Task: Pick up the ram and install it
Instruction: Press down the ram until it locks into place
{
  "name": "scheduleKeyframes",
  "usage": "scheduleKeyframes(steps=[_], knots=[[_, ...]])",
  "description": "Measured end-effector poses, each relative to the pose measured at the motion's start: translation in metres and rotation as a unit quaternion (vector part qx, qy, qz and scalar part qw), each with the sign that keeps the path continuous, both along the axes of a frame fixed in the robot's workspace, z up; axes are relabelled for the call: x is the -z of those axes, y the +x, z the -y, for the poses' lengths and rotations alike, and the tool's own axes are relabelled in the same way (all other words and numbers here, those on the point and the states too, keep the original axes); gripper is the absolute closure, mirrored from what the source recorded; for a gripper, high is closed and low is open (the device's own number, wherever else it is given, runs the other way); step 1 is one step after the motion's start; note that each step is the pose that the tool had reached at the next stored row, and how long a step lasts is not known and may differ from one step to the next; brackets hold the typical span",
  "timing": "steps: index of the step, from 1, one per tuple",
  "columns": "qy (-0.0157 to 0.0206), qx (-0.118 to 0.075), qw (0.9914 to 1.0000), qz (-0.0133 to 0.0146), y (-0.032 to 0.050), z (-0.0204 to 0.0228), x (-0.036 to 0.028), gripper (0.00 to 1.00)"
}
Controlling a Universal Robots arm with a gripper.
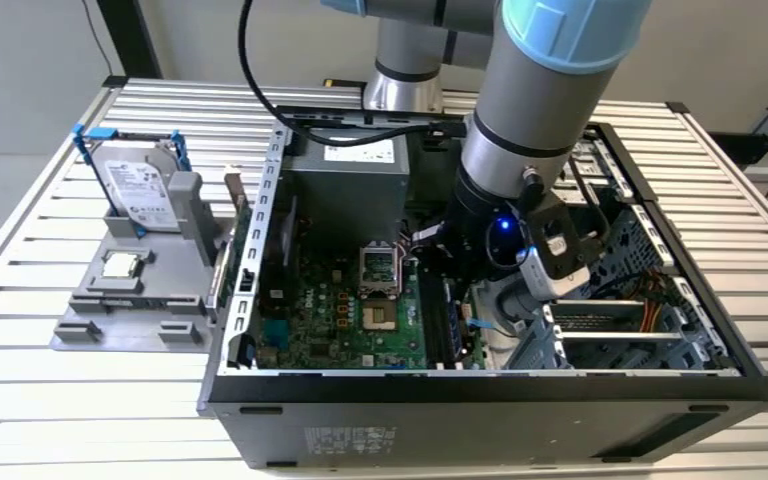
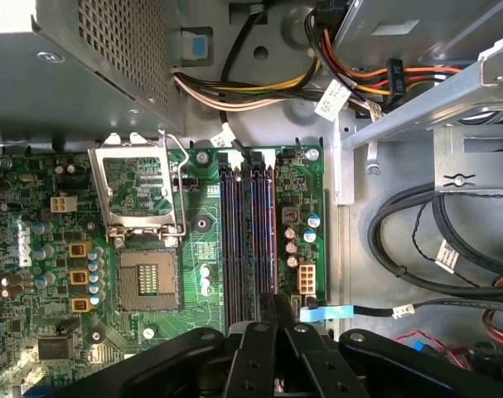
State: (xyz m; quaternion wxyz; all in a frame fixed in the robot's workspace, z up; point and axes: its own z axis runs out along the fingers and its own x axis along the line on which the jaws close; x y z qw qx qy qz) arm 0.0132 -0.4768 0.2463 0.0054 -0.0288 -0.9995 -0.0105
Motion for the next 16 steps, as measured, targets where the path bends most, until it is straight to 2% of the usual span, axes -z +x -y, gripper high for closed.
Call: scheduleKeyframes(steps=[13, 14, 16], knots=[[-0.0019, 0.000, 1.00000, 0.0000, 0.0000, 0.0000, 0.0000, 1.00], [-0.0020, -0.002, 1.00000, 0.0000, 0.0000, 0.0000, 0.0000, 1.00], [-0.0019, -0.018, 0.99983, 0.0000, 0.0000, 0.0000, 0.0000, 1.00]])
